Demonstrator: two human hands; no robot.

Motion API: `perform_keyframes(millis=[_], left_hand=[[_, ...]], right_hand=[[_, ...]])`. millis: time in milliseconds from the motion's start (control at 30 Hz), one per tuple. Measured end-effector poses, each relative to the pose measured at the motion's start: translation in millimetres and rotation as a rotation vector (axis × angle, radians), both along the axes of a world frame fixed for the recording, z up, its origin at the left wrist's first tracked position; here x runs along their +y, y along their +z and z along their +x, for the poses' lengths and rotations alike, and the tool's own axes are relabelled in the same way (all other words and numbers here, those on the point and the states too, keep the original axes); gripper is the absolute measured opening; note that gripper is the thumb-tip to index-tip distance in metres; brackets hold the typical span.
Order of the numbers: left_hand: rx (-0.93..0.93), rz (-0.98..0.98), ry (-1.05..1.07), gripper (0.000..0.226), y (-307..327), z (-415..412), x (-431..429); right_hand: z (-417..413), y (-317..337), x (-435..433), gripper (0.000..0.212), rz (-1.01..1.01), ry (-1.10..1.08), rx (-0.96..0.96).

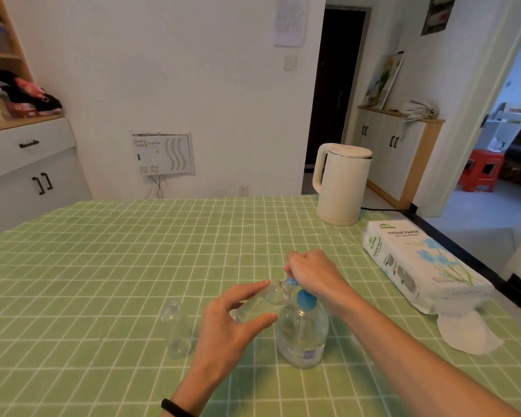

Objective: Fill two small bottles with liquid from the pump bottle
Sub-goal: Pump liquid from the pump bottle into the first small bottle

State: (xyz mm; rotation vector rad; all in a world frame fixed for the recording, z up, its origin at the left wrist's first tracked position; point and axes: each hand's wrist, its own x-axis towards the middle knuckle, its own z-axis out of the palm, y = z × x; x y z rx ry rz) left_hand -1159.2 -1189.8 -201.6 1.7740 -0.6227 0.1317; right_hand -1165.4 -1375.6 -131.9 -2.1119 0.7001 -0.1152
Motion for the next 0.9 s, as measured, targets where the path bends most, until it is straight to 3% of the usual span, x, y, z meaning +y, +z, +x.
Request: perform_keyframes(millis=[133,467,900], left_hand=[[-0.011,-0.002,-0.004,0.05,1,0,-1],[0.006,0.021,0.0,0.05,-6,0,-2],[0.013,-0.005,-0.003,0.05,-2,-1,-2]], right_hand=[[0,-1,-1,0.048,0.003,0.002,0.005],[-3,-8,4,0.037,-0.034,-0.015,0.03],[-1,5,-1,0.044,-0.053,0.011,0.042]])
